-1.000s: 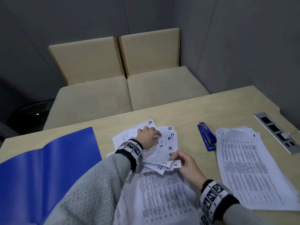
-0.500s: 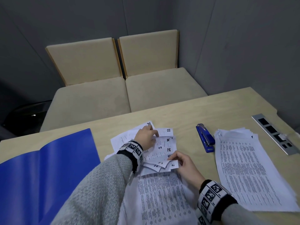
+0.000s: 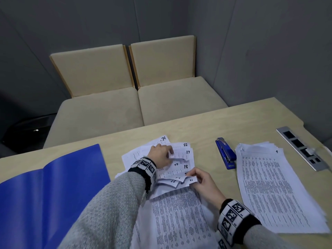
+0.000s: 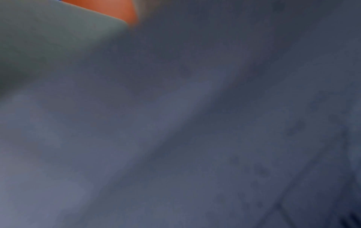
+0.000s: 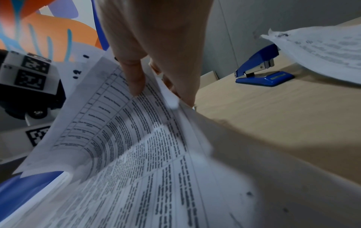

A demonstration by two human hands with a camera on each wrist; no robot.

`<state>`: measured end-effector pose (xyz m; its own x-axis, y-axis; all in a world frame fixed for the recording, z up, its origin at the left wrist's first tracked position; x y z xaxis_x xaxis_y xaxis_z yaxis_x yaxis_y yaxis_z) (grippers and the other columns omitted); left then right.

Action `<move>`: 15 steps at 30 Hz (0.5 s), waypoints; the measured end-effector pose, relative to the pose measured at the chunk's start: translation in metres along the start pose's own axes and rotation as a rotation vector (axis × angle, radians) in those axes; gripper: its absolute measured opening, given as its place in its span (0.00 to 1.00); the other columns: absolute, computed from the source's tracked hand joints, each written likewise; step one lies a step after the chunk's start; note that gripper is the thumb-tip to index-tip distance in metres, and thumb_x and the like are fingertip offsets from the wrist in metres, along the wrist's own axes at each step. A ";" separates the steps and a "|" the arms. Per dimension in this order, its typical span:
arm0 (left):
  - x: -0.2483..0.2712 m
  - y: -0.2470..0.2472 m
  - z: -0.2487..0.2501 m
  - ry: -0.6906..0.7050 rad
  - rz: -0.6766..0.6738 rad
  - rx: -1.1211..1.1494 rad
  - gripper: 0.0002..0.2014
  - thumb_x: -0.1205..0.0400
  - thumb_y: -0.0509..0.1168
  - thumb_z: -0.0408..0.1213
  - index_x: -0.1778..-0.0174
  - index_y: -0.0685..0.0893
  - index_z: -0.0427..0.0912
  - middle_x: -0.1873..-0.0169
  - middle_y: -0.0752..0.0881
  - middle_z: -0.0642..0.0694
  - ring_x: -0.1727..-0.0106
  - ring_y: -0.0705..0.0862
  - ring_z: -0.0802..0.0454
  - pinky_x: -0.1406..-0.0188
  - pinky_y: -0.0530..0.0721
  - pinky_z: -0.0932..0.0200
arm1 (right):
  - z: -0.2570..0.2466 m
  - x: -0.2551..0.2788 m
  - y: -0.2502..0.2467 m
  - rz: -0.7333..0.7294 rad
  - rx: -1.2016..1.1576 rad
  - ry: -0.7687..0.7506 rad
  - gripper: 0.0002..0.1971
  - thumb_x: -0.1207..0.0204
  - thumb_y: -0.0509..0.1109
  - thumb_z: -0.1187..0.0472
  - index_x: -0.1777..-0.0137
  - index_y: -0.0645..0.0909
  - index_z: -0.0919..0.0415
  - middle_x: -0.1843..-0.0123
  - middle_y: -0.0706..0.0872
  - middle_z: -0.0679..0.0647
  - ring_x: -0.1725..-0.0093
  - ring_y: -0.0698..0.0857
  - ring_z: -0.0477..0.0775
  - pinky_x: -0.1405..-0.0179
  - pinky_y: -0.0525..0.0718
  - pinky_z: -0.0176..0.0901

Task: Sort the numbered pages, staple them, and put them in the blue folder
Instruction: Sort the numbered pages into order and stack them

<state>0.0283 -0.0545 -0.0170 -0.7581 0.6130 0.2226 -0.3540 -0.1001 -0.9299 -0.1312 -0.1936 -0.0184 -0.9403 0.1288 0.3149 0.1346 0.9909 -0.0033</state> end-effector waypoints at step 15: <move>0.094 -0.164 0.014 0.213 0.760 -0.158 0.03 0.20 0.65 0.31 0.55 0.84 0.39 0.69 0.86 0.46 0.75 0.82 0.48 0.80 0.62 0.73 | -0.004 0.005 -0.001 -0.066 -0.073 0.054 0.08 0.30 0.72 0.76 0.57 0.86 0.64 0.54 0.87 0.66 0.53 0.83 0.60 0.53 0.79 0.47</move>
<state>0.0072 0.0085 0.1602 -0.6339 0.5597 -0.5338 0.3110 -0.4475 -0.8385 -0.1346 -0.1945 -0.0131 -0.9301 0.0588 0.3626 0.0969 0.9914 0.0877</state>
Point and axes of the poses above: each hand's wrist, its own x-axis away from the middle knuckle, its own y-axis out of the palm, z = x × y, the point moved 2 cm from there along -x, towards the middle knuckle
